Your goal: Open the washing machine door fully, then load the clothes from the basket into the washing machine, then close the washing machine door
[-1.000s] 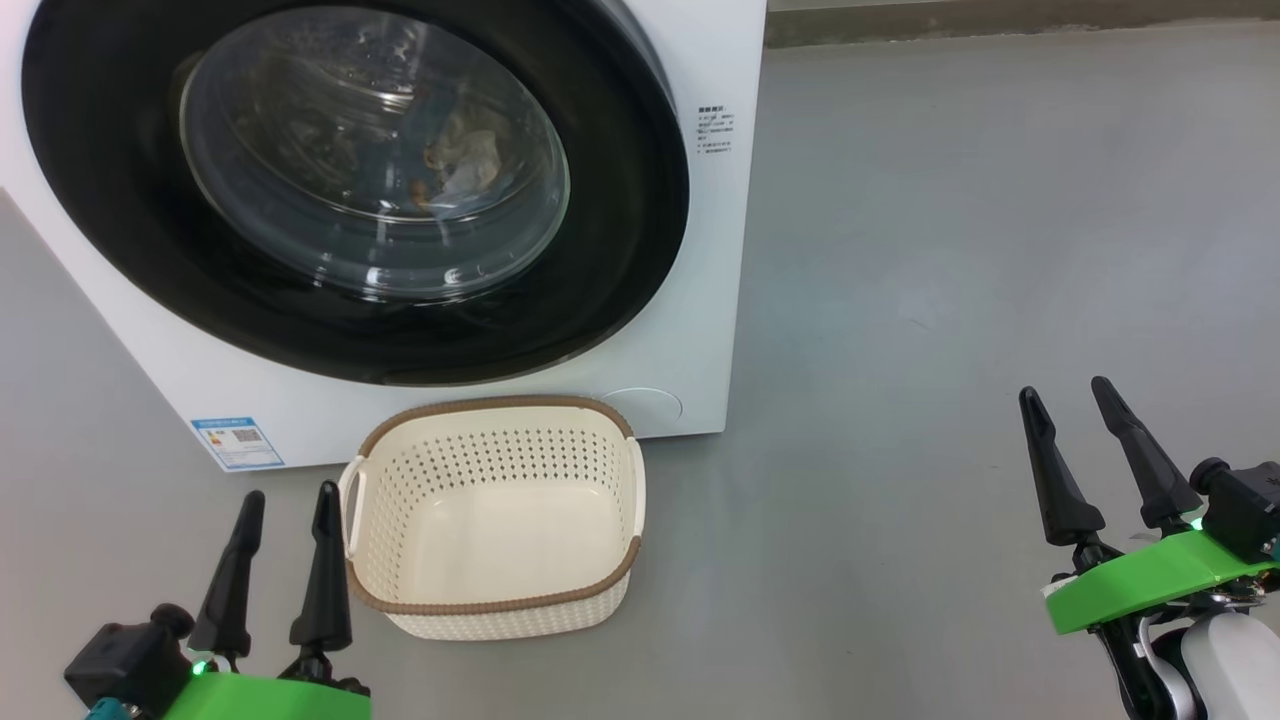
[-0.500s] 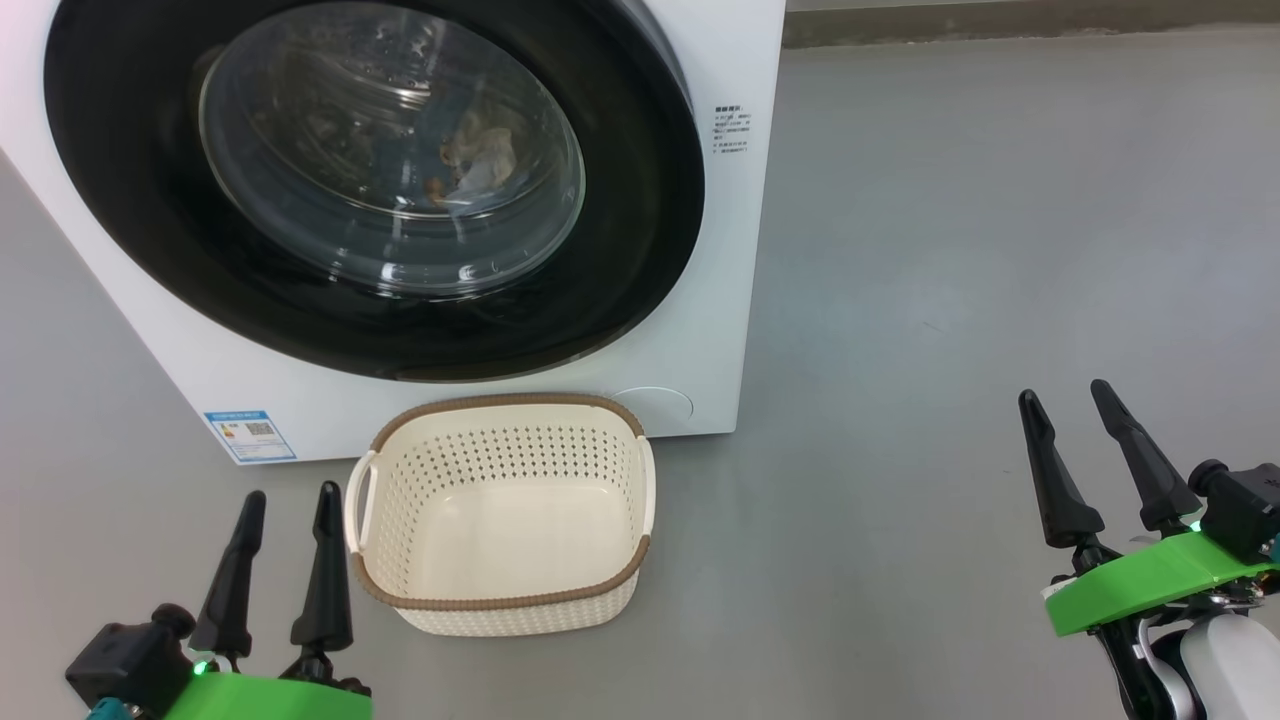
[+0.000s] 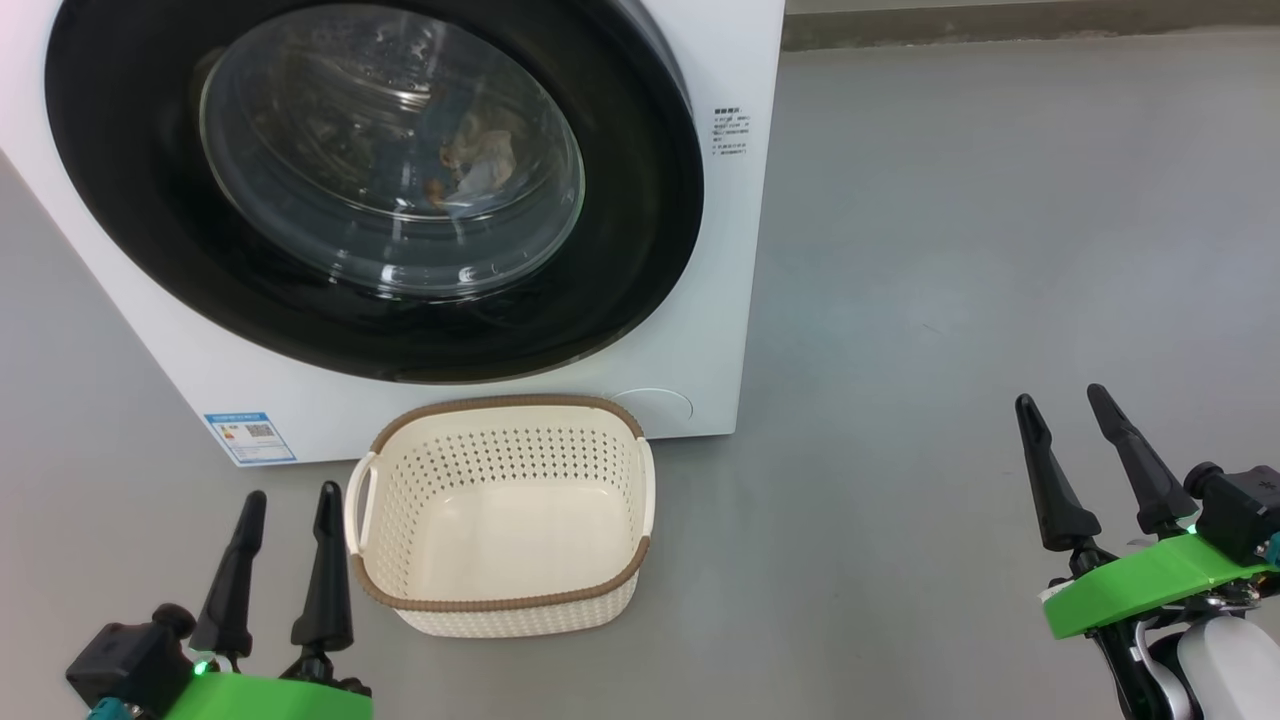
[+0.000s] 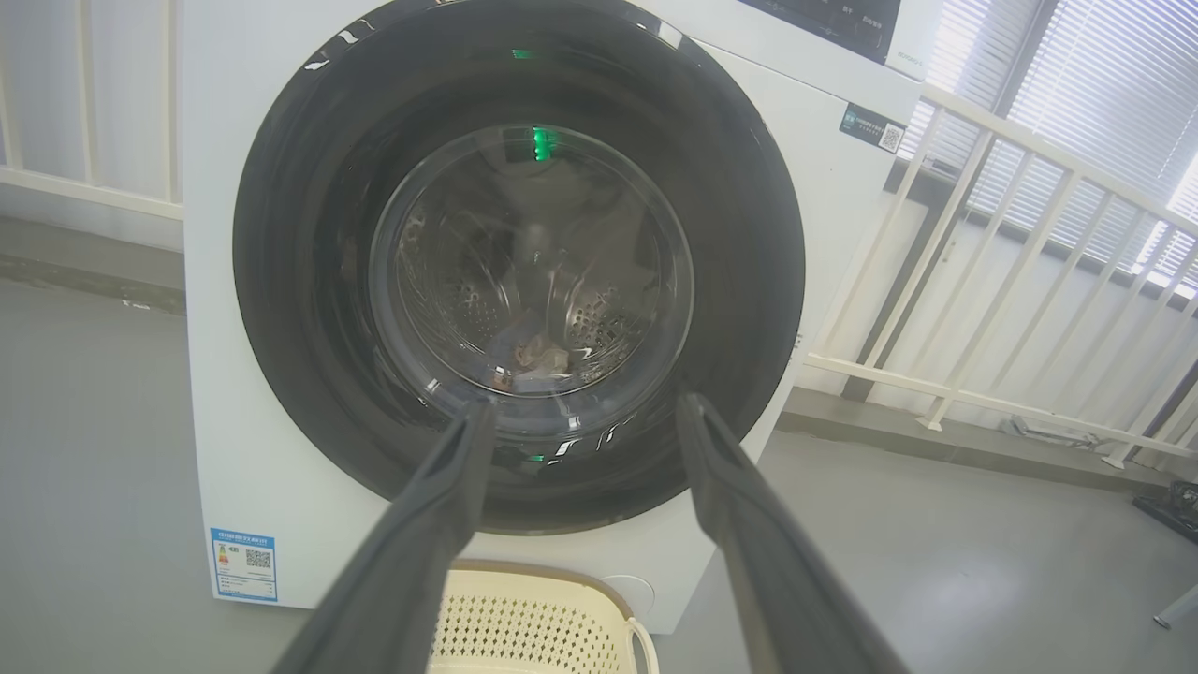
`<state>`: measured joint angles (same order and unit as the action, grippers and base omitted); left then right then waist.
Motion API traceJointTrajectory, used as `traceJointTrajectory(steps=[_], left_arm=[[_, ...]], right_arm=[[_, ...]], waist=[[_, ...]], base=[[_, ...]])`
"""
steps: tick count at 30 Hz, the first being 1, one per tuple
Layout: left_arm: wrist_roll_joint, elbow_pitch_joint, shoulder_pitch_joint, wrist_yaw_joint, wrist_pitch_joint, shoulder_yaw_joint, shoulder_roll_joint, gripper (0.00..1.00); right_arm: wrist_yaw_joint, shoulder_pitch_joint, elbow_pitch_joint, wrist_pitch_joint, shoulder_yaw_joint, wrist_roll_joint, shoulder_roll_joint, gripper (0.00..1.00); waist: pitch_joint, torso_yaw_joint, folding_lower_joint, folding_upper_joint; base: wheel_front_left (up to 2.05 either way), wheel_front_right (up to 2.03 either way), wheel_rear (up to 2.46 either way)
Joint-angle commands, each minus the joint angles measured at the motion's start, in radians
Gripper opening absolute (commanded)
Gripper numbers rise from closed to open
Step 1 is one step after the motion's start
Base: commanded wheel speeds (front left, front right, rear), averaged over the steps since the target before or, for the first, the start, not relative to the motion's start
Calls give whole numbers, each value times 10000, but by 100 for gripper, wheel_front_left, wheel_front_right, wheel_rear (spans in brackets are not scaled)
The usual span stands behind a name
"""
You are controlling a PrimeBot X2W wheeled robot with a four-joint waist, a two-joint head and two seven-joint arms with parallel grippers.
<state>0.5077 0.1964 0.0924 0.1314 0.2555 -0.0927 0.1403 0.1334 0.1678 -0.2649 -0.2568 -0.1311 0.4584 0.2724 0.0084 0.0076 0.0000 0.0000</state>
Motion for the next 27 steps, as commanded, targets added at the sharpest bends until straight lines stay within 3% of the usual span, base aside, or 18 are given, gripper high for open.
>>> traceJointTrajectory(steps=[1, 27], left_arm=[[-21, -197, 132, -8, 63, 332, 200, 100], [64, -161, 143, -8, 63, 403, 197, 100]], right_arm=[[-27, 15, 196, -49, -228, -2, 134, 100], [-27, 45, 164, -49, -292, 0, 51, 100]], waist=[[6, 2, 0, 0], [133, 12, 0, 0]], base=[[0, 0, 0], [0, 0, 0]])
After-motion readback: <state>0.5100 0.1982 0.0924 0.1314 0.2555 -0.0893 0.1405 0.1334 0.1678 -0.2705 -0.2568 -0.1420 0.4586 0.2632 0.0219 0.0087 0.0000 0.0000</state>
